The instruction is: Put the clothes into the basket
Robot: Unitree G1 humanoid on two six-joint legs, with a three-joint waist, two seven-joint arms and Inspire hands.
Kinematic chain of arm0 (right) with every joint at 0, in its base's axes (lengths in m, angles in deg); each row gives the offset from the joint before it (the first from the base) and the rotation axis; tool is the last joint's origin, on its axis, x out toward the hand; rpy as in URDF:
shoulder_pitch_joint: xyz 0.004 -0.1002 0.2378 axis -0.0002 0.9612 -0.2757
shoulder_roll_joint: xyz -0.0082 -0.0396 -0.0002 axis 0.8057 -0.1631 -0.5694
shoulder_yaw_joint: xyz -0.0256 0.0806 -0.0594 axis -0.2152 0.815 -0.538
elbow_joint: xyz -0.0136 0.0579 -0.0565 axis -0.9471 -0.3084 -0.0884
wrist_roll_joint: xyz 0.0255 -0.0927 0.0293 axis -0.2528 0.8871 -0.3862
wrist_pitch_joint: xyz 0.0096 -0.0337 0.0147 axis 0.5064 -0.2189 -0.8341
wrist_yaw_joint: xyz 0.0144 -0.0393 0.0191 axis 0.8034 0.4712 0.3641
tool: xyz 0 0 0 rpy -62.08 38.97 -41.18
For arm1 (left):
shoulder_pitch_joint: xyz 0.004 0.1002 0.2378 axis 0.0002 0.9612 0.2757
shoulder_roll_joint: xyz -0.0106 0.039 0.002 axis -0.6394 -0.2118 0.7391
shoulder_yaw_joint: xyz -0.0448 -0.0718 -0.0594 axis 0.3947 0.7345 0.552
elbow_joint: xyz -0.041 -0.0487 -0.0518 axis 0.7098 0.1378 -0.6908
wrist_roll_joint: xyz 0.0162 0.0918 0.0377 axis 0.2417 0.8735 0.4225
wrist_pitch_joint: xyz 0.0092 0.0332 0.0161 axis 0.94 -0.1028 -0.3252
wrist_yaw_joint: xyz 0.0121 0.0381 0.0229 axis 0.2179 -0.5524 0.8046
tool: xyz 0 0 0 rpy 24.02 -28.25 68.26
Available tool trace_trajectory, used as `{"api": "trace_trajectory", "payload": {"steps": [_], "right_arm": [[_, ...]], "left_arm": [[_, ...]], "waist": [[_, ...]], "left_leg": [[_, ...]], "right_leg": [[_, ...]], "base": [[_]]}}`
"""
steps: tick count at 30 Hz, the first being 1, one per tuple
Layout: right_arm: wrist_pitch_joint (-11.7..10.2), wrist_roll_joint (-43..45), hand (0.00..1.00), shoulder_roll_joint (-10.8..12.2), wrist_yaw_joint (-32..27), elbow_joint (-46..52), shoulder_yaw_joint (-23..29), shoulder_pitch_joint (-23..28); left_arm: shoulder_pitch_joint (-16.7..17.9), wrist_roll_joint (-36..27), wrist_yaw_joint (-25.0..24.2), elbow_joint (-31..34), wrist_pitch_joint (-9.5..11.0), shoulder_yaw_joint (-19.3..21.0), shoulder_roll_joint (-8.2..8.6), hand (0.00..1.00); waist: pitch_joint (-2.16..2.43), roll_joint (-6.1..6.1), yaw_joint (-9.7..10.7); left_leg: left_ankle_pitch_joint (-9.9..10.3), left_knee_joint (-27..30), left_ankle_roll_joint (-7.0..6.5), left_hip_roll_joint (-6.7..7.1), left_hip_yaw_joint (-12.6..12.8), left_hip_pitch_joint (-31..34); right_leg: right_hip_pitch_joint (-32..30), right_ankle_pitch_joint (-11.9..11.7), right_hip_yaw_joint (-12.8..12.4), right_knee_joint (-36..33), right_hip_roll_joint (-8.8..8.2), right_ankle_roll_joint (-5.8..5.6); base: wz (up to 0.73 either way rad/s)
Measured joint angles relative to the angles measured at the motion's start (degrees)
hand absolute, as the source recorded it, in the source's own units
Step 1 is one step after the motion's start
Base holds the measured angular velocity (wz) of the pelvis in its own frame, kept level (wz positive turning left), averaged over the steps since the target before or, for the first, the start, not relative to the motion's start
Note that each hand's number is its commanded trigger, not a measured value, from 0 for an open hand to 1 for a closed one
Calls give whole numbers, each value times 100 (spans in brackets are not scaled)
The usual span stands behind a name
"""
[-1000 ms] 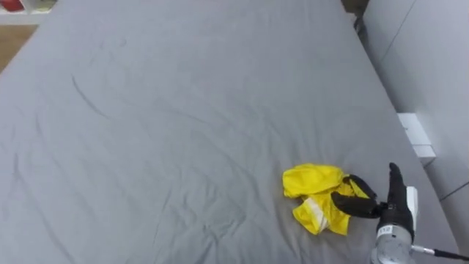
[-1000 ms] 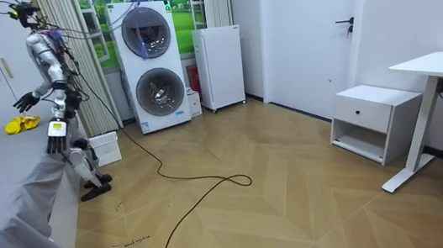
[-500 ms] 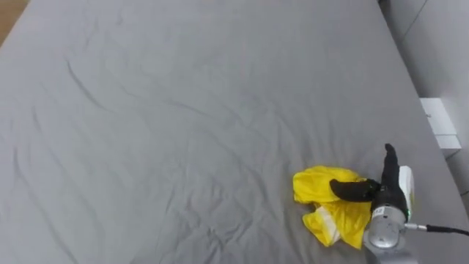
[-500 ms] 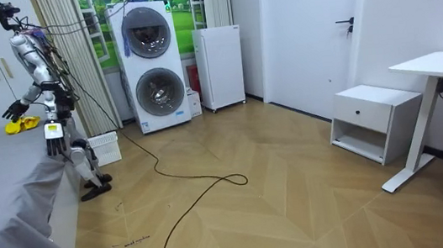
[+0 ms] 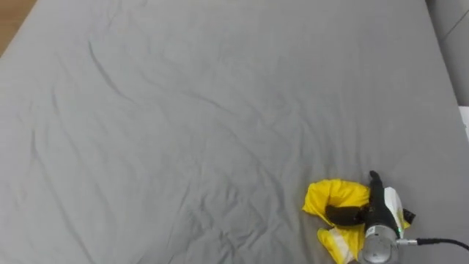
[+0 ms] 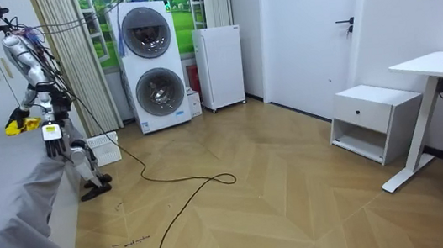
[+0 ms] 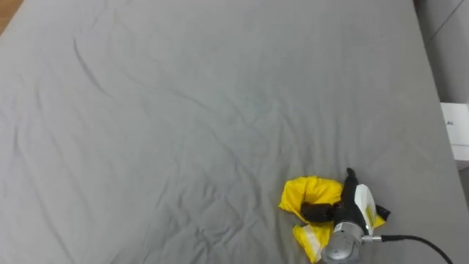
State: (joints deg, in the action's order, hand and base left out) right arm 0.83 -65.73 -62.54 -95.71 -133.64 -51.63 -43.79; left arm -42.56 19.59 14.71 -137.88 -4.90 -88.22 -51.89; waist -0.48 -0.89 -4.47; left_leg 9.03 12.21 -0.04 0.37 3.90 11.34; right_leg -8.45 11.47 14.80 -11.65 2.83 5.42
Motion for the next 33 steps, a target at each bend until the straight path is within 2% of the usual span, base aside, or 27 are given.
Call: {"api": "trace_trajectory", "payload": {"steps": [1, 3, 6, 10, 16, 20, 25, 28, 30, 33], "right_arm": [[41, 30, 100, 0, 1, 12, -1, 25], [54, 45, 100, -1, 0, 14, 0, 88], [36, 47, 100, -87, -56, 51, -95, 270], [-25, 183, 100, -246, -49, 63, -108, 344], [3, 476, 100, -251, -33, 62, -116, 527], [167, 476, 100, -132, 101, 71, -215, 631], [267, 521, 100, -97, 206, 154, -203, 657], [378, 518, 100, -103, 206, 381, -195, 692], [423, 520, 100, -110, 207, 638, -106, 716], [421, 525, 100, -124, 226, 1262, 314, 825]], "left_arm": [[-14, -32, 0, -2, -4, -1, 2, 0], [-21, -50, -1, -4, -5, -8, 2, 0], [-25, -50, -1, -7, -5, -115, -15, 0], [-25, -52, 7, -36, -25, -119, -16, 0], [-44, -50, 11, -59, -130, -118, 6, 0], [-51, -51, 11, -112, -159, -116, 15, 0], [0, -35, 25, -130, -168, -97, 16, 0], [73, -10, 24, -101, -191, -74, 11, 0], [125, -12, 14, 19, -248, 13, 12, 0], [309, 140, 5, 226, -278, 179, 21, 0]], "waist": [[0, -1, 1], [0, 0, 4], [1, 0, 33], [25, -11, 97], [59, 21, 91], [58, 22, 88], [56, 11, 98], [38, -14, 109], [30, -28, 126], [21, -47, 220]], "left_leg": [[0, 13, -12, 5, 1, 10], [-7, 35, -32, 25, -2, 7], [-21, 22, -55, 50, 2, 9], [-31, -15, -71, 61, 58, 1], [-31, -95, -71, 59, 73, -84], [-37, -134, -80, 57, 84, -197], [-49, -174, -99, 61, 182, -365], [-50, -235, -100, 63, 222, -543], [-50, -247, -101, 62, 235, -596], [-53, -262, -106, 70, 235, -656]], "right_leg": [[2, 32, 32, -1, -15, -59], [26, 64, 68, 3, -38, -117], [37, 68, 77, 21, -58, -124], [63, 18, 77, 102, -59, -53], [94, -12, 76, 101, -56, -5], [181, -4, 41, 102, -57, -19], [306, 33, -89, 104, -58, -84], [435, 36, -143, 114, -54, -88], [451, 34, -207, 111, -49, -85], [494, 24, -247, 106, -47, -68]], "base": [[6], [9], [7], [0], [-1], [-3], [-11], [-12], [-12], [-4]]}}
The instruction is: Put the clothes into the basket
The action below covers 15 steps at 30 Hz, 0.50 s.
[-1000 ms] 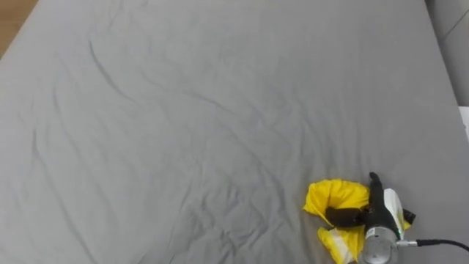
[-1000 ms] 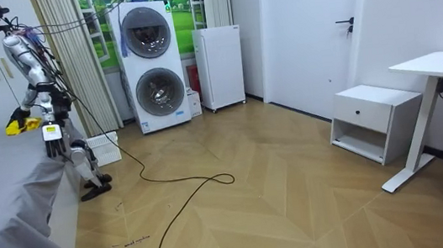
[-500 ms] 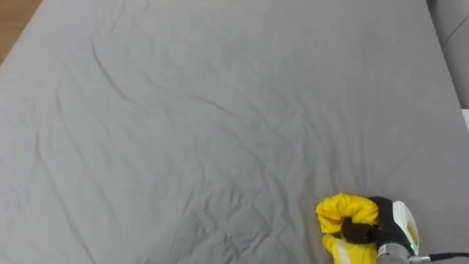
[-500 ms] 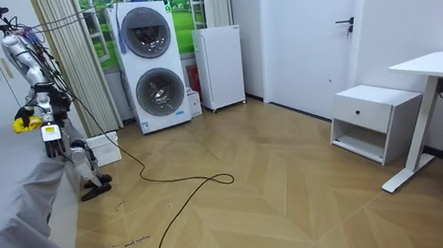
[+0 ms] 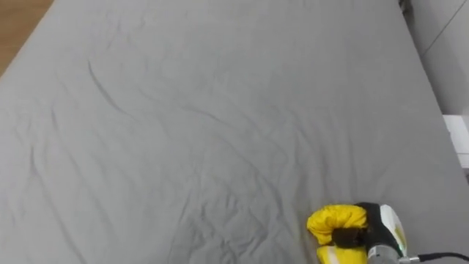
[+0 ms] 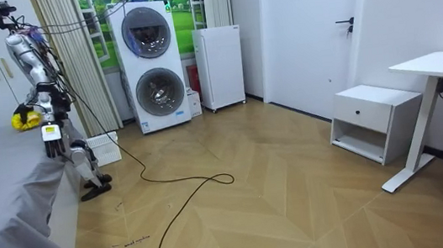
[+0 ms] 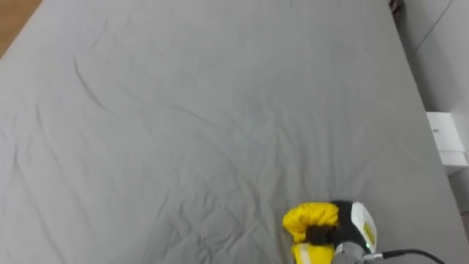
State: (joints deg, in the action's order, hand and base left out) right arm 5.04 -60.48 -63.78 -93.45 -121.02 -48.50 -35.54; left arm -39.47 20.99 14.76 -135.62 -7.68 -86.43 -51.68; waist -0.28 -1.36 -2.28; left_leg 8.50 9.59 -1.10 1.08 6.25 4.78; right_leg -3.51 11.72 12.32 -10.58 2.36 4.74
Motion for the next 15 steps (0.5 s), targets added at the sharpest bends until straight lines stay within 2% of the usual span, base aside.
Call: {"api": "trace_trajectory", "payload": {"steps": [4, 5, 7, 9, 13, 15], "right_arm": [[8, -29, 100, -113, -33, 704, 458, 175], [-2, -18, 100, -128, -30, 811, 595, 179], [7, -17, 100, -163, -32, 841, 854, 184], [22, -37, 100, -195, -33, 872, 1067, 183], [80, -66, 100, -279, -28, 872, 1557, 212], [152, -66, 100, -280, -25, 872, 1736, 224]], "left_arm": [[284, 136, -1, 348, -110, 295, -14, 0], [355, 235, 14, 379, -117, 315, -14, 0], [396, 298, 32, 379, -183, 355, -16, 0], [449, 309, 32, 377, -239, 439, -16, 0], [512, 348, 32, 374, -371, 547, -27, 0], [557, 454, 12, 375, -457, 659, -27, 0]], "waist": [[-49, -101, 147], [-48, -124, 215], [-43, -150, 321], [-43, -169, 380], [-34, -203, 577], [-38, -236, 662]], "left_leg": [[1, -22, 0, 5, 57, -208], [1, -21, 0, 0, 103, -251], [2, -20, -3, -1, 147, -344], [10, -22, -13, -18, 199, -421], [11, -7, -14, -40, 330, -482], [11, -12, -14, -46, 428, -550]], "right_leg": [[168, 4, -101, 19, 12, -7], [213, 30, -131, 22, 16, -51], [293, 33, -170, 55, 23, -56], [337, 24, -326, 59, 53, -41], [350, -17, -434, 20, 71, 30], [381, -43, -483, -16, 71, 120]], "base": [[-4], [-5], [-5], [-21], [-15], [-18]]}}
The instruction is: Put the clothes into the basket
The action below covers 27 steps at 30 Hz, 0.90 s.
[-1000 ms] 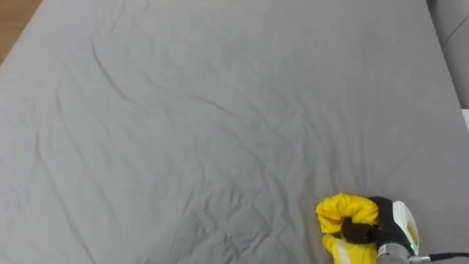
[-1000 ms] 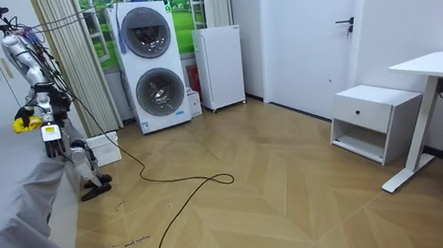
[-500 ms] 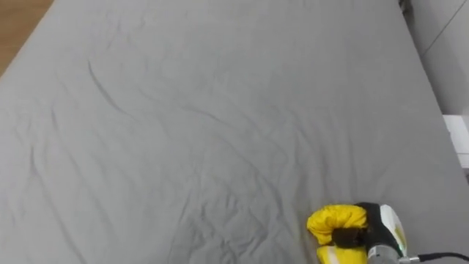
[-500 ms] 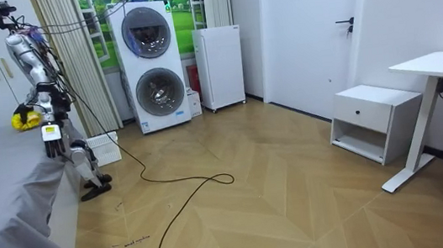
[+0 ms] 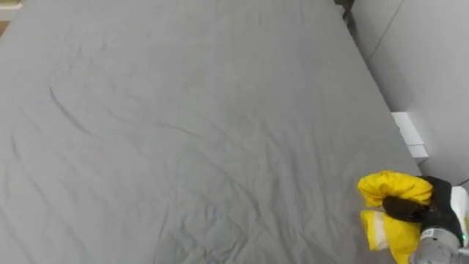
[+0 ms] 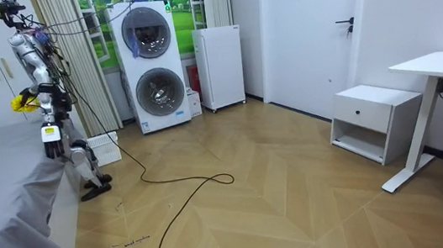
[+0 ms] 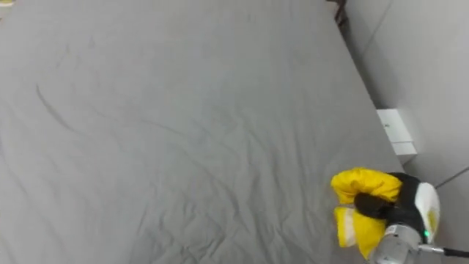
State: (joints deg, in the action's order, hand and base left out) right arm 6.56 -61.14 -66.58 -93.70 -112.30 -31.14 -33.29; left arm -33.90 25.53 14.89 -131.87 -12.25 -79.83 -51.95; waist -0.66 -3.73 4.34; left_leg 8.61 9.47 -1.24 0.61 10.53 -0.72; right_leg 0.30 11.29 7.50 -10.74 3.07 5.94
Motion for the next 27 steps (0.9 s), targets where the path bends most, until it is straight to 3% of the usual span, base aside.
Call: {"api": "trace_trajectory", "payload": {"steps": [1, 2, 8, 14, 19, 24, 27], "right_arm": [[27, 2, 100, -2, 2, 19, 98, 29], [29, 0, 100, -2, 1, 137, 205, 136], [39, -122, 100, -5, -4, 305, 497, 613], [37, -239, 100, -5, -207, 300, 695, 674], [55, -486, 100, -6, -260, -159, 720, 695], [101, -760, 100, -87, -433, -1238, 731, 71], [81, -855, 100, -224, -685, -1695, 716, -418]], "left_arm": [[36, 103, -28, 0, -15, 96, -1, 0], [45, 228, -37, 15, -37, 177, -4, 0], [122, 395, -36, 53, -219, 314, -13, 0], [122, 522, -39, 52, -460, 319, -60, 0], [88, 522, -45, 48, -489, 290, -94, 0], [-196, 583, -57, -126, -595, 180, -135, 0], [-566, 604, -38, -302, -624, 66, -146, 0]], "waist": [[-2, -27, 45], [-17, -53, 52], [-16, -68, 159], [-17, -11, 377], [7, 64, 397], [-24, 197, 468], [-85, 335, 465]], "left_leg": [[0, 1, 0, -12, 51, -24], [0, -1, 1, -24, 85, -43], [14, -1, 5, -117, 376, -45], [25, 40, 11, -187, 591, 97], [19, 56, 9, -212, 714, 369], [23, 308, -36, -300, 967, 987], [44, 579, -91, -306, 975, 1571]], "right_leg": [[7, -54, -49, -1, 12, 109], [5, -69, -129, -1, 35, 134], [-102, -133, -456, -24, 133, 110], [-313, -278, -658, -89, 199, 176], [-646, -385, -834, -125, 246, 188], [-1255, -546, -1027, -242, 290, 165], [-1896, -565, -1116, -550, 286, 135]], "base": [[-22], [-24], [-29], [-21], [-20], [-26], [-18]]}}
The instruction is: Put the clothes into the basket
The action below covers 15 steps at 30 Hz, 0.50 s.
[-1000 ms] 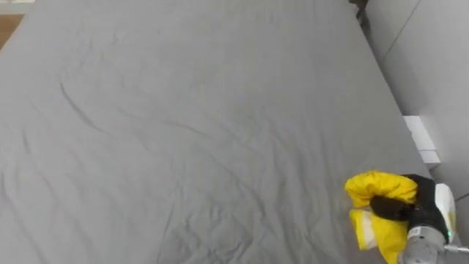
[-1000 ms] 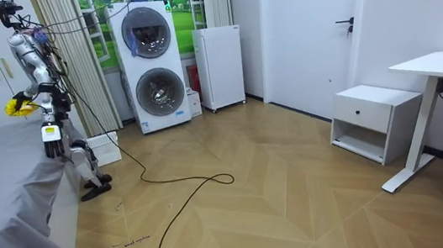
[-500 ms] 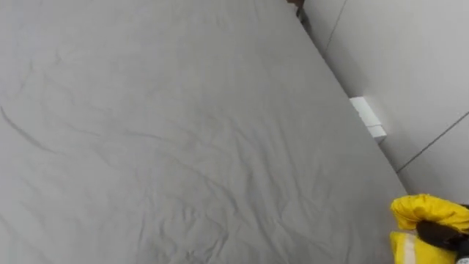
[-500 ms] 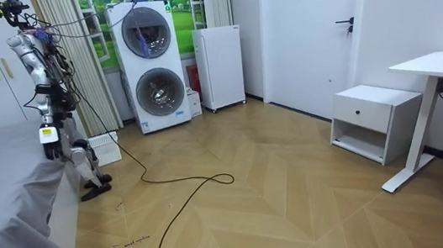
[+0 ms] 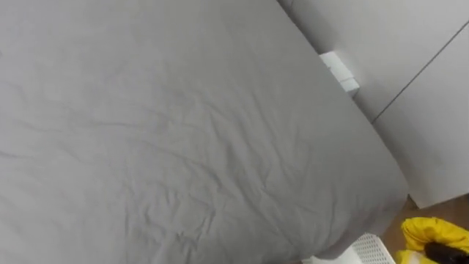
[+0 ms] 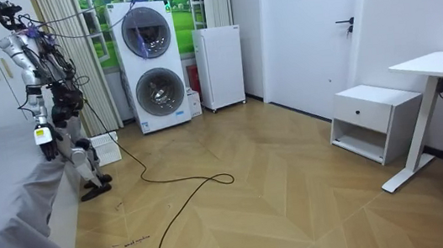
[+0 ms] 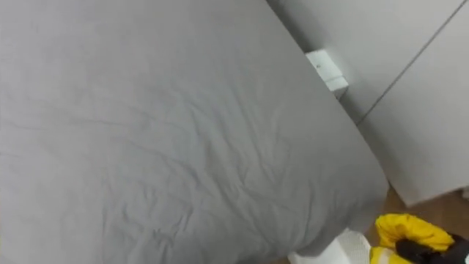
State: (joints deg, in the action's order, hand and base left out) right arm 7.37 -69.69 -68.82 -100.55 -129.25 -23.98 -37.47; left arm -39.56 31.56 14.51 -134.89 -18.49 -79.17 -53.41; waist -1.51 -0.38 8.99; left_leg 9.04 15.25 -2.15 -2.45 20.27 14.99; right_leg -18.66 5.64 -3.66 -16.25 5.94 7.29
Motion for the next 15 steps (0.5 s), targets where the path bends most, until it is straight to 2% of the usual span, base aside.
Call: {"api": "trace_trajectory", "payload": {"steps": [1, 5, 6, 7, 8, 10, 15], "right_arm": [[-25, -55, 100, -71, -58, -224, -10, -213], [-94, -268, 100, -286, -217, -878, -40, -837], [-94, -312, 100, -318, -249, -979, -49, -939], [-101, -365, 100, -385, -290, -1131, -59, -1105], [-121, -439, 100, -431, -328, -1156, -69, -1192], [-210, -490, 100, -454, -415, -1280, -63, -1313], [-306, -532, 100, -458, -479, -1565, -48, -1638]], "left_arm": [[-164, -4, 4, -122, -1, -97, -10, 0], [-703, -107, 14, -538, -1, -333, -54, 0], [-754, -124, 23, -573, -1, -394, -61, 0], [-846, -202, 45, -637, 0, -525, -66, 0], [-913, -356, 70, -642, 0, -650, -70, 0], [-1041, -516, 121, -672, 5, -795, -69, 0], [-1289, -730, 214, -778, 117, -907, -69, 0]], "waist": [[-17, 50, -4], [-22, 200, -32], [-27, 216, -43], [-50, 274, -46], [-50, 344, -61], [-82, 422, -111], [-80, 565, -168]], "left_leg": [[-11, 58, -20, 4, 2, 191], [-76, 145, -117, 20, 124, 769], [-77, 160, -119, 19, 158, 835], [-76, 261, -122, 8, 170, 986], [-70, 351, -131, -4, 170, 1155], [-68, 444, -133, -13, 172, 1342], [-144, 535, -189, 15, 185, 1807]], "right_leg": [[-215, -1, -40, -82, 2, -16], [-925, -7, -119, -378, -20, -84], [-1015, -12, -142, -431, -22, -87], [-1169, -16, -159, -518, -22, -81], [-1334, -17, -165, -583, -22, -83], [-1529, -25, -168, -672, -25, -82], [-2056, -16, -160, -889, -64, -95]], "base": [[-10], [-9], [-10], [-8], [-4], [0], [4]]}}
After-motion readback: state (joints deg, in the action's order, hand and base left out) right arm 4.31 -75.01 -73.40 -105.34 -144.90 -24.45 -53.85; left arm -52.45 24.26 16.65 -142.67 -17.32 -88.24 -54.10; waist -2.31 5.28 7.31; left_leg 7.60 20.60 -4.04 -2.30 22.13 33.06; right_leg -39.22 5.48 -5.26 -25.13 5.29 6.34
